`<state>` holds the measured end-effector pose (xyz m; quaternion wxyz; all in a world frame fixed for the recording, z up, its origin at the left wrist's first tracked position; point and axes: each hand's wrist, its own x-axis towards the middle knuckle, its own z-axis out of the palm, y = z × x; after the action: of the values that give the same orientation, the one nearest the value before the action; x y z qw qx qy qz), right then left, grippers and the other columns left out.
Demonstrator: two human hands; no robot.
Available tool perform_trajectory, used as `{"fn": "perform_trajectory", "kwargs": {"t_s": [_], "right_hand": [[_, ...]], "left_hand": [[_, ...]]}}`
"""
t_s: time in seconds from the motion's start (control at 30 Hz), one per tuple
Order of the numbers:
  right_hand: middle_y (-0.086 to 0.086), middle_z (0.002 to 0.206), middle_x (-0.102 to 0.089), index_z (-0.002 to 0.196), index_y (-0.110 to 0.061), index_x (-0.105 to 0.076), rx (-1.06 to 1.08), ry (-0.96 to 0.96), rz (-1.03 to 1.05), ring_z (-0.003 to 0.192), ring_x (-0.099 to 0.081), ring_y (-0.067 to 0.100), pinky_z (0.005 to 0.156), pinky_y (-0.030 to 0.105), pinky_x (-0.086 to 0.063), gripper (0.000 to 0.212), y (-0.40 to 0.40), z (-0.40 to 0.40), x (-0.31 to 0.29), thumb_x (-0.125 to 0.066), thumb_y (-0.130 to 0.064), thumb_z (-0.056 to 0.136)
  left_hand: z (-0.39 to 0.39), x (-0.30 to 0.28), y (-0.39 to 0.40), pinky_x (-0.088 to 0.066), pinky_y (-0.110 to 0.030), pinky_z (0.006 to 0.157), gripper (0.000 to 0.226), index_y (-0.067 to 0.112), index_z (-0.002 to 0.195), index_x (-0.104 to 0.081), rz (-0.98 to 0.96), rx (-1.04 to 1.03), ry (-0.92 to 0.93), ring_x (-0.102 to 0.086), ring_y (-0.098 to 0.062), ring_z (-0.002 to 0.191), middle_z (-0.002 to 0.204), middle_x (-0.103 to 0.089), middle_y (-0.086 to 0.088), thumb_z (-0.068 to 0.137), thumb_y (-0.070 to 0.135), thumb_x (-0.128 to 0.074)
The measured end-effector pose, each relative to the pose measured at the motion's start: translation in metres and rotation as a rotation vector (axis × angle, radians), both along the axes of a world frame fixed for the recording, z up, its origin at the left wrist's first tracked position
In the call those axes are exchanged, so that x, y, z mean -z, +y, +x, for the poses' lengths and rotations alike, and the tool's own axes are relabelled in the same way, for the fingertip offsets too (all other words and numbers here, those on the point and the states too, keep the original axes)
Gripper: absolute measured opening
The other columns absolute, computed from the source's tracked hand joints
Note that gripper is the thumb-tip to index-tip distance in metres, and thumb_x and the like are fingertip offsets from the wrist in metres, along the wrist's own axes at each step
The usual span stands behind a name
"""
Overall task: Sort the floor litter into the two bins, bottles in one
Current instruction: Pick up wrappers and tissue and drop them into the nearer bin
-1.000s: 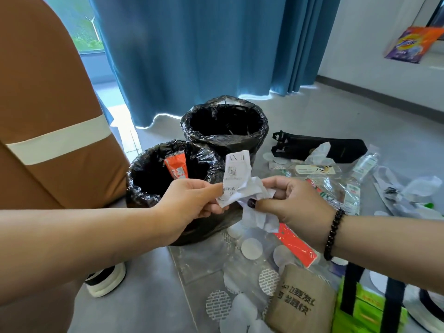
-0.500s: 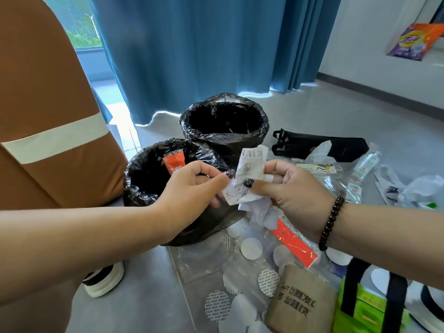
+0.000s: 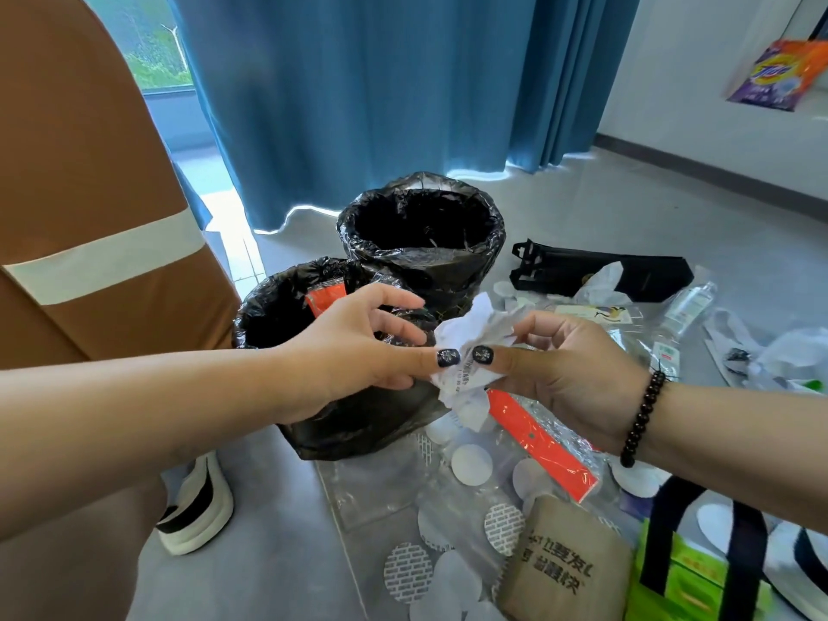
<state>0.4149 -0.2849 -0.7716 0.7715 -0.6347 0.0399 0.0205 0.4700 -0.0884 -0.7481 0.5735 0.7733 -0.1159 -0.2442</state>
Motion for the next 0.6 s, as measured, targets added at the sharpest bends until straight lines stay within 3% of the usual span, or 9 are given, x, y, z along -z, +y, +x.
{"fn": "perform_trajectory", "kwargs": {"t_s": [0.1,0.2,0.27,0.33,0.4,0.47,0.53,0.6], "right_hand": [[0.014,0.079,-0.072,0.067,-0.011,-0.075,-0.040,0.009,-0.003,0.072,-0.070,0.029,0.067,0.036,-0.061,0.014,0.000,0.001,0.002,-0.074,-0.004,0.056],[0.017,0.088,-0.073,0.076,-0.012,-0.076,-0.065,-0.001,-0.058,0.082,-0.069,0.037,0.079,0.047,-0.055,0.031,0.002,0.001,0.004,-0.080,-0.018,0.047],[0.011,0.086,-0.074,0.074,-0.016,-0.076,-0.037,0.004,-0.116,0.077,-0.070,0.030,0.079,0.044,-0.056,0.037,0.004,-0.001,0.008,-0.086,-0.018,0.039],[0.011,0.092,-0.072,0.083,-0.012,-0.073,0.013,0.025,-0.137,0.076,-0.068,0.021,0.072,0.034,-0.058,0.037,0.003,0.000,0.015,-0.088,-0.003,0.050],[0.008,0.104,-0.066,0.098,-0.013,-0.068,0.076,0.075,-0.153,0.080,-0.066,0.019,0.067,0.031,-0.060,0.033,0.003,0.003,0.019,-0.078,0.001,0.070],[0.005,0.112,-0.059,0.108,-0.018,-0.062,0.106,0.118,-0.198,0.083,-0.065,0.021,0.067,0.033,-0.060,0.040,0.002,0.004,0.022,-0.074,0.001,0.074],[0.003,0.115,-0.057,0.115,-0.020,-0.057,0.091,0.165,-0.221,0.085,-0.066,0.021,0.066,0.032,-0.060,0.047,-0.001,0.003,0.026,-0.075,-0.003,0.075],[0.004,0.116,-0.056,0.116,-0.021,-0.054,0.069,0.199,-0.240,0.082,-0.068,0.020,0.063,0.030,-0.059,0.048,-0.003,0.002,0.030,-0.074,-0.004,0.076]], "left_hand": [[0.002,0.001,0.000,-0.055,-0.024,0.065,0.041,0.012,0.108,-0.064,-0.002,0.053,0.011,-0.069,-0.017,0.071,0.092,-0.073,-0.007,0.070,0.014,-0.077],[0.004,0.003,0.001,-0.055,-0.022,0.062,0.030,0.007,0.092,-0.070,-0.039,0.029,-0.098,-0.068,-0.016,0.070,0.080,-0.074,-0.010,0.064,0.014,-0.081],[0.003,0.004,0.000,-0.057,-0.023,0.067,0.020,0.007,0.087,-0.073,-0.017,0.020,-0.158,-0.068,-0.017,0.071,0.080,-0.074,-0.013,0.069,0.006,-0.081],[0.008,0.004,-0.001,-0.059,-0.024,0.071,0.014,0.008,0.084,-0.075,0.021,-0.014,-0.216,-0.069,-0.016,0.070,0.079,-0.075,-0.011,0.072,0.002,-0.080],[0.021,0.004,0.004,-0.060,-0.029,0.075,0.012,0.008,0.084,-0.074,0.054,-0.096,-0.302,-0.069,-0.016,0.070,0.078,-0.075,-0.010,0.074,0.003,-0.079],[0.044,0.004,0.017,-0.059,-0.026,0.075,0.013,0.012,0.082,-0.073,0.077,-0.239,-0.460,-0.067,-0.012,0.068,0.076,-0.074,-0.006,0.074,0.004,-0.079],[0.065,0.004,0.037,-0.055,-0.015,0.069,0.014,0.020,0.081,-0.074,0.201,-0.337,-0.746,-0.062,-0.001,0.062,0.073,-0.071,0.007,0.074,0.009,-0.080],[0.078,0.003,0.055,-0.053,-0.017,0.065,0.008,0.021,0.083,-0.075,0.416,-0.271,-1.046,-0.062,-0.001,0.061,0.072,-0.068,0.015,0.076,0.017,-0.076]]}}
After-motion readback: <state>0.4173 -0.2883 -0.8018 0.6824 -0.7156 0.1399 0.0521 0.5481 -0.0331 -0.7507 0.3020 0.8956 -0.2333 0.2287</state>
